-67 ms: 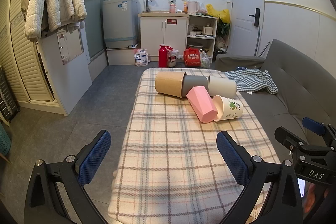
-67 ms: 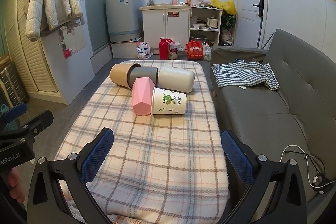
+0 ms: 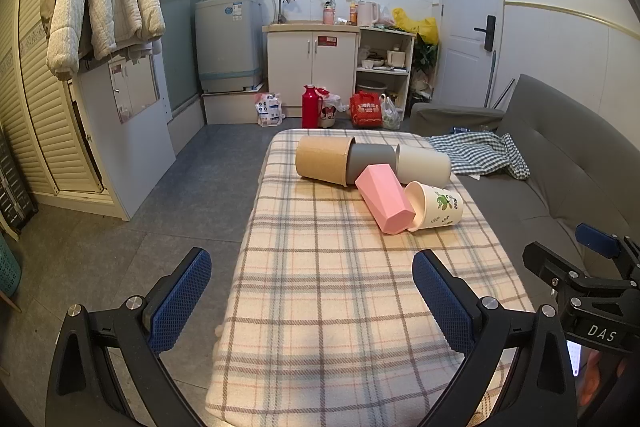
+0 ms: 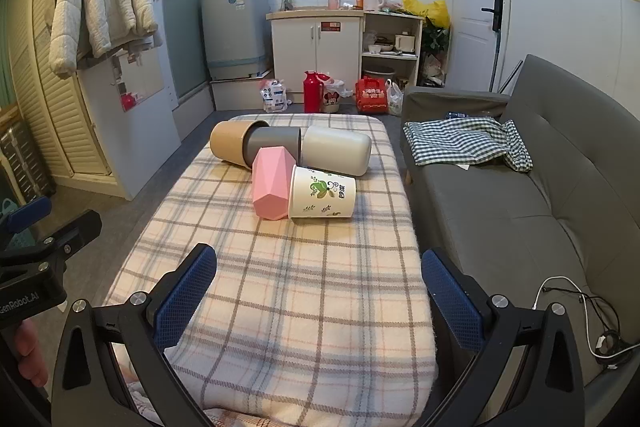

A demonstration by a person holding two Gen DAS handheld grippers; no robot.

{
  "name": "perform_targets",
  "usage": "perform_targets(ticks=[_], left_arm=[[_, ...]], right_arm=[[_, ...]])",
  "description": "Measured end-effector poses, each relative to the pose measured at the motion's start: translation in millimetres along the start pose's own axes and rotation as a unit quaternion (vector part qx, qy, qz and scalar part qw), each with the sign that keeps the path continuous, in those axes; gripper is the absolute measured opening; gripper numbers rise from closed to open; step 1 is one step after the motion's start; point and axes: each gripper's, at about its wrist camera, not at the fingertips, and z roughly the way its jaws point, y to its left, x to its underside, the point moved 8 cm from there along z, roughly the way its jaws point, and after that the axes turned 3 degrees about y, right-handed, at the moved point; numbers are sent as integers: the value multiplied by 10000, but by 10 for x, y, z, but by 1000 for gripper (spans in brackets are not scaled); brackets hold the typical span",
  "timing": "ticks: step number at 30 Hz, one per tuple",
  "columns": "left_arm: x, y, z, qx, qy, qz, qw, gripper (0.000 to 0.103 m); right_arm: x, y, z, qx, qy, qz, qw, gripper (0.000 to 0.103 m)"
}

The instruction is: Flip cup upside down

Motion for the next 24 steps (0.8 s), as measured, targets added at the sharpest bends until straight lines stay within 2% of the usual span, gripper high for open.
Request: perform_targets(ticks=[21,24], left_arm=[[-157,10,-46,-2,29,4,10000,103],[-15,-22,41,-4,45,16,10000,103]], right_arm=[[35,25,25,-40,17,-4,10000,103],[29,26,19,-41,18,10,10000,103]])
